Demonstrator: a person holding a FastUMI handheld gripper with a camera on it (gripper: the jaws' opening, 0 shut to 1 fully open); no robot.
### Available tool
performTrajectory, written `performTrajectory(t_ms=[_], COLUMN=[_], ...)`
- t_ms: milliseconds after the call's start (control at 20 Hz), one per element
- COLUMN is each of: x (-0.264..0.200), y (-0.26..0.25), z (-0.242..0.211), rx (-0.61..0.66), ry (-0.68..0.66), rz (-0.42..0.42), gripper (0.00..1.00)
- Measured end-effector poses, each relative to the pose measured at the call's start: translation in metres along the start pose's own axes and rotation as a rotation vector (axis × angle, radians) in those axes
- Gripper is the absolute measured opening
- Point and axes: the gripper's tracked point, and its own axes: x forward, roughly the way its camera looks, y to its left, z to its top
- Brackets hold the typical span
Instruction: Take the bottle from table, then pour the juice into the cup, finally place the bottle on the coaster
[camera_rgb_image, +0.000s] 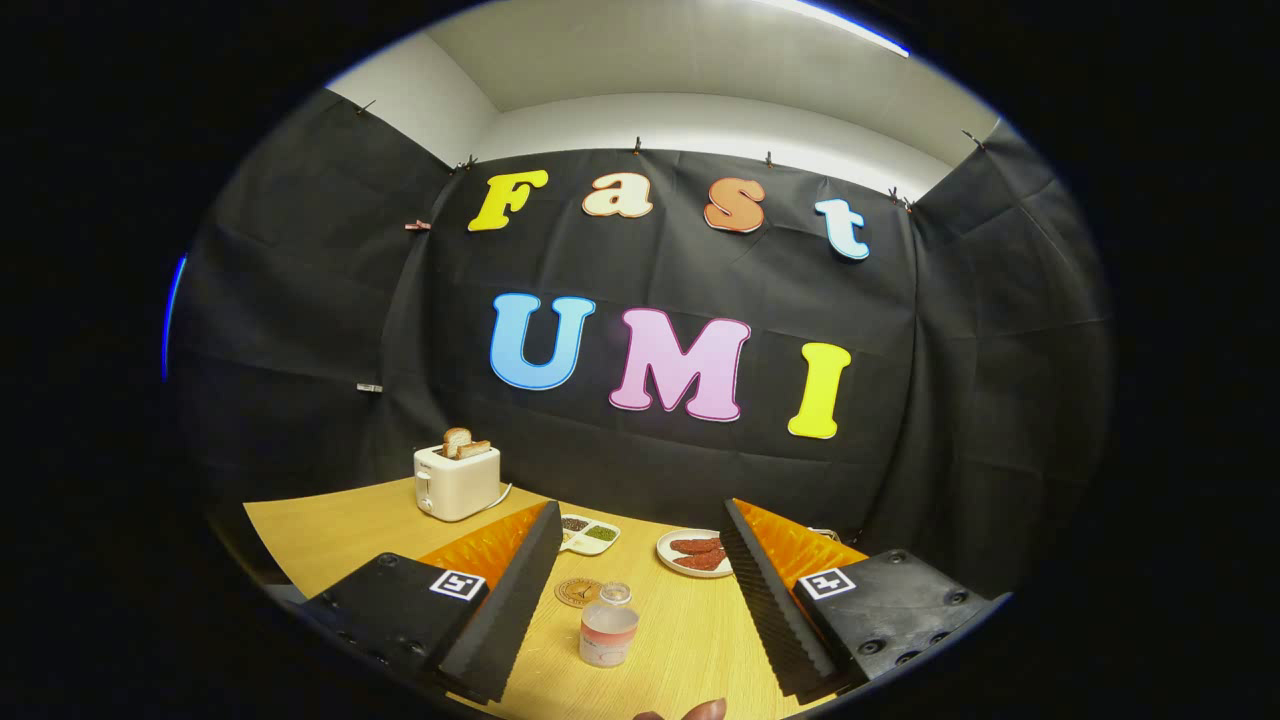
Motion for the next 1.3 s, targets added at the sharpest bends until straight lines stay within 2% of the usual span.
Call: performTrajectory(t_ms=[250,550,900,1300], x=[0.005,0.018,0.034,0.053], y=[0.005,0.017,0.026,0.033], z=[-0.023,-0.082,-0.159,-0.21], rx=[0.014,0.043,0.084,0.091], ry=[-0.001,0.044,0.096,0.12], rz=[0.001,0.018,-0.002,-0.01], gripper=[0.98,0.97,0.98,0.98])
